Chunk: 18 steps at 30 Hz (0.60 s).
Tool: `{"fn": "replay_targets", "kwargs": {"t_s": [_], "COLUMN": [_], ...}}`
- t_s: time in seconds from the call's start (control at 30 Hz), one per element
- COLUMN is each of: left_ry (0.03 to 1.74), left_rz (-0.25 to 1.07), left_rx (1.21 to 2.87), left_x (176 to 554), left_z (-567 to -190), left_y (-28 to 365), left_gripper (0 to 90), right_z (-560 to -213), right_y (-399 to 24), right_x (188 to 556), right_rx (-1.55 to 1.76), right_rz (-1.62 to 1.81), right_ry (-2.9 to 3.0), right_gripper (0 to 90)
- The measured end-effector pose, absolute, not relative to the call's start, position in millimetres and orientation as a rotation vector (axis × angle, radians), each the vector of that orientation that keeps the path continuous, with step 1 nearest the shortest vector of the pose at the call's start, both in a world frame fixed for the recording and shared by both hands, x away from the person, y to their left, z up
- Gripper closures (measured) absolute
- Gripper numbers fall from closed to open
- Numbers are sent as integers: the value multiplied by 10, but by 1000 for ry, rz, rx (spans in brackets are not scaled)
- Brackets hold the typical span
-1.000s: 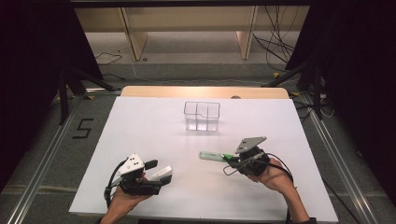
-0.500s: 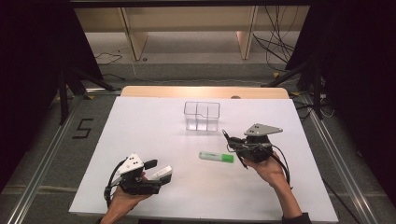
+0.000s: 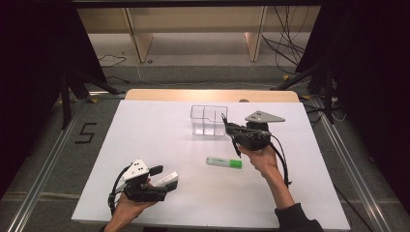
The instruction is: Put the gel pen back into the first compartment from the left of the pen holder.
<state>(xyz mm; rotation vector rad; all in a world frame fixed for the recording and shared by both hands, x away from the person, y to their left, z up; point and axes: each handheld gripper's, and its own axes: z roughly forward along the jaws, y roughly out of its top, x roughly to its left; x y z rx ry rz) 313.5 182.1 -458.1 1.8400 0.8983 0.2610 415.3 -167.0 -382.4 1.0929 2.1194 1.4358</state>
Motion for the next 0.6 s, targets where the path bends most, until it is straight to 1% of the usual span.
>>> {"fn": "replay_targets", "kwargs": {"t_s": [0.6], "left_ry": [898], "left_rz": [259], "left_rx": [1839], "left_x": [3132], "left_z": [-4583], "left_y": [1816], "left_gripper": [178], "right_z": [-3650], "right_y": [-1344], "right_x": [4498], "right_rx": [1116], "right_rz": [1477], "right_ry": [2074], "right_gripper": [798]}}
